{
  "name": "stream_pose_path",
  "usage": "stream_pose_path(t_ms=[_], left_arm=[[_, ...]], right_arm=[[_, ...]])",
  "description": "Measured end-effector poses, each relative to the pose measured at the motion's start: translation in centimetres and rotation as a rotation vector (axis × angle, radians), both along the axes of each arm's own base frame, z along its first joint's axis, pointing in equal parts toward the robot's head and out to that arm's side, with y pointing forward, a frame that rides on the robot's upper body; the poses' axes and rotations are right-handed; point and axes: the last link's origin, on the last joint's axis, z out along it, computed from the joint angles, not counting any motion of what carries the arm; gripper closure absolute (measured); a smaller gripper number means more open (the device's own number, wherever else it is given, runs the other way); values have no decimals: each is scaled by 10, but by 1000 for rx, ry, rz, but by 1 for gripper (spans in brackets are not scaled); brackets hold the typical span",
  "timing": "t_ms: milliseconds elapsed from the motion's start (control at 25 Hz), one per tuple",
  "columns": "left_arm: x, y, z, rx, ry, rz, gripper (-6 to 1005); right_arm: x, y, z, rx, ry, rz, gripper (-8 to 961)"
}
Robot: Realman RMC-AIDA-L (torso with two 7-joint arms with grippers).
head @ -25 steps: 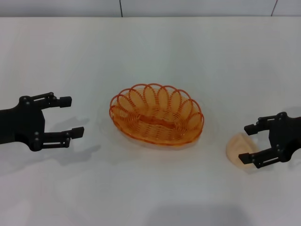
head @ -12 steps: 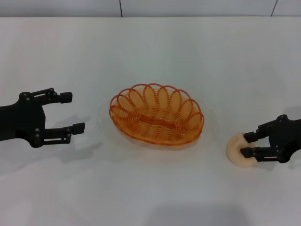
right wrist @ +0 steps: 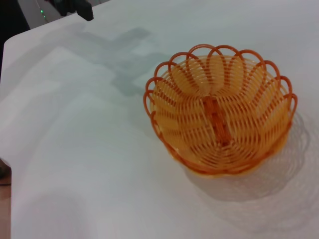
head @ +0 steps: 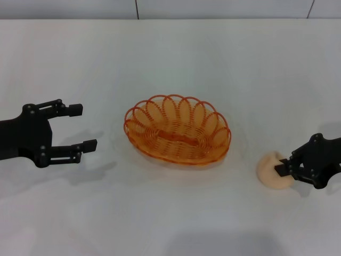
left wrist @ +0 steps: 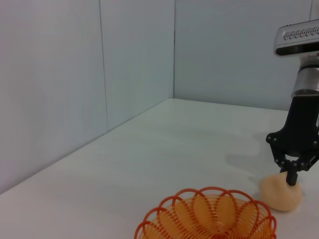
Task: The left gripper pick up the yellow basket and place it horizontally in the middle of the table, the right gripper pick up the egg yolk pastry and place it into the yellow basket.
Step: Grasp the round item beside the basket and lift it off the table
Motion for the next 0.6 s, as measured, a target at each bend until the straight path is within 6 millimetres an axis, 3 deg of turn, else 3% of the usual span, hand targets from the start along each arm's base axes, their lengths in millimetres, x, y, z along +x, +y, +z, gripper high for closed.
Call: stream_pose_path(t_ms=[40,440,600], left_arm=[[0,0,0,-1,0,0,166],[-4,-6,-2,-31,8,10,166],[-6,-9,-5,-55,26,19,166]], right_arm=[[0,0,0,-1,0,2,916],[-14,5,10,-12,28,40,925],[-36,15,18,11,68,91,926]])
